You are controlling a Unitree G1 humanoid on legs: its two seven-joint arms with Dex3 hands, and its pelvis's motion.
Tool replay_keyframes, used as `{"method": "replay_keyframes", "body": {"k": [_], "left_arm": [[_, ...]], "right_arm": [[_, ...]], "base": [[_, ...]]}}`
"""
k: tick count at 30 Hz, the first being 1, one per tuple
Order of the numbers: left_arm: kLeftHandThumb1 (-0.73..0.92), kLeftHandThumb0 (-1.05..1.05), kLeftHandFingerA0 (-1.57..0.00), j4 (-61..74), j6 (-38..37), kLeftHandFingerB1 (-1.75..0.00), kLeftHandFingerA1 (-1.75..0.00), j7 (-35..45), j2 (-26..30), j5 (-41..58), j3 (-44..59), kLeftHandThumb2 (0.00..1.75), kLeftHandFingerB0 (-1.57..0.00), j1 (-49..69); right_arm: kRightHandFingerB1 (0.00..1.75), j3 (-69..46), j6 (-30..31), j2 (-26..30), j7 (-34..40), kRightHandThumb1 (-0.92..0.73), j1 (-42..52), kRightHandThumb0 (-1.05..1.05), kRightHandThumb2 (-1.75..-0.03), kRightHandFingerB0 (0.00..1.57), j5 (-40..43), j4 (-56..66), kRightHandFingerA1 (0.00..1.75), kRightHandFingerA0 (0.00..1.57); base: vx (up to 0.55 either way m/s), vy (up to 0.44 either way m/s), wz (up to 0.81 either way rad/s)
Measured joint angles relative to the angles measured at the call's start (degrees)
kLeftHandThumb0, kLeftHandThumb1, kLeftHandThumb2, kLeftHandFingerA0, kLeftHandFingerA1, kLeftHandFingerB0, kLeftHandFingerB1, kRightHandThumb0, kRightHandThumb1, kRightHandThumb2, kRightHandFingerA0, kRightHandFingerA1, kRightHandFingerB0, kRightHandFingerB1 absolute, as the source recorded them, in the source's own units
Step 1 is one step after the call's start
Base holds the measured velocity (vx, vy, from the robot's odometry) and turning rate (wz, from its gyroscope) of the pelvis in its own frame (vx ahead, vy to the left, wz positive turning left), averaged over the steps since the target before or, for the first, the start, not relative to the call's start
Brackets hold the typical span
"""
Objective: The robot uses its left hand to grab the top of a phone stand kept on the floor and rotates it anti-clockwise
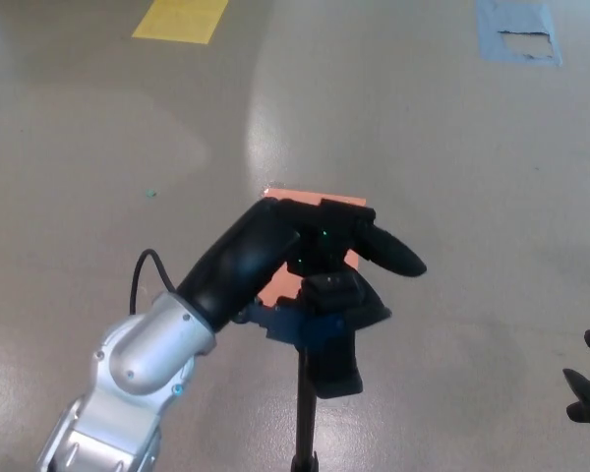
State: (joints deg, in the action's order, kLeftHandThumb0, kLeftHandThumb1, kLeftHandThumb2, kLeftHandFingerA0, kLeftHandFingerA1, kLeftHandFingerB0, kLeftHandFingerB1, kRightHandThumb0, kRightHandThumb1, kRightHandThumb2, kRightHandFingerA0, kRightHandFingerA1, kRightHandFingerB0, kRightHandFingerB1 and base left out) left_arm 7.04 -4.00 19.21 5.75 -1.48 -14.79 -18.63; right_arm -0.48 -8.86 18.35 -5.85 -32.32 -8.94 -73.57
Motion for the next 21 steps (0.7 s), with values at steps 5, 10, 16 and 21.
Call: {"method": "replay_keyframes", "body": {"k": [5, 10, 16, 21], "left_arm": [[0.62, -0.17, -1.09, 0.34, 3.8, -0.52, -0.63, 0.4, -0.94, 2.31, 1.09, 0.59, -0.83, -0.88], [0.66, -0.15, -1.07, 0.7, 7.2, -0.53, -0.65, 0.77, -1.47, 4.53, 2.22, 0.59, -0.8, -1.73], [0.67, -0.15, -1.05, 0.89, 11.37, -0.53, -0.66, 0.87, -2.06, 6.92, 3.39, 0.59, -0.78, -2.5], [0.7, -0.14, -1.03, 0.88, 15.64, -0.53, -0.69, 0.93, -2.77, 8.9, 4.84, 0.6, -0.73, -3.4]], "right_arm": [[0.19, 0.0, 0.0, 0.0, 0.0, -0.82, -0.04, -0.51, -0.67, 0.09, 0.0, 0.0, 0.48, 0.7], [0.19, 0.0, 0.0, 0.0, 0.0, -0.82, -0.12, -0.52, -0.67, 0.09, 0.01, 0.0, 0.49, 0.69], [0.19, -0.01, 0.0, 0.0, 0.0, -0.83, -0.4, -0.52, -0.68, 0.09, 0.01, 0.0, 0.49, 0.7], [0.19, -0.01, 0.0, 0.0, 0.0, -0.84, -0.77, -0.5, -0.67, 0.09, 0.0, 0.0, 0.48, 0.7]], "base": [[0.0, 0.0, 0.0], [0.0, 0.0, 0.0], [0.0, 0.0, 0.0], [0.0, 0.0, 0.0]]}}
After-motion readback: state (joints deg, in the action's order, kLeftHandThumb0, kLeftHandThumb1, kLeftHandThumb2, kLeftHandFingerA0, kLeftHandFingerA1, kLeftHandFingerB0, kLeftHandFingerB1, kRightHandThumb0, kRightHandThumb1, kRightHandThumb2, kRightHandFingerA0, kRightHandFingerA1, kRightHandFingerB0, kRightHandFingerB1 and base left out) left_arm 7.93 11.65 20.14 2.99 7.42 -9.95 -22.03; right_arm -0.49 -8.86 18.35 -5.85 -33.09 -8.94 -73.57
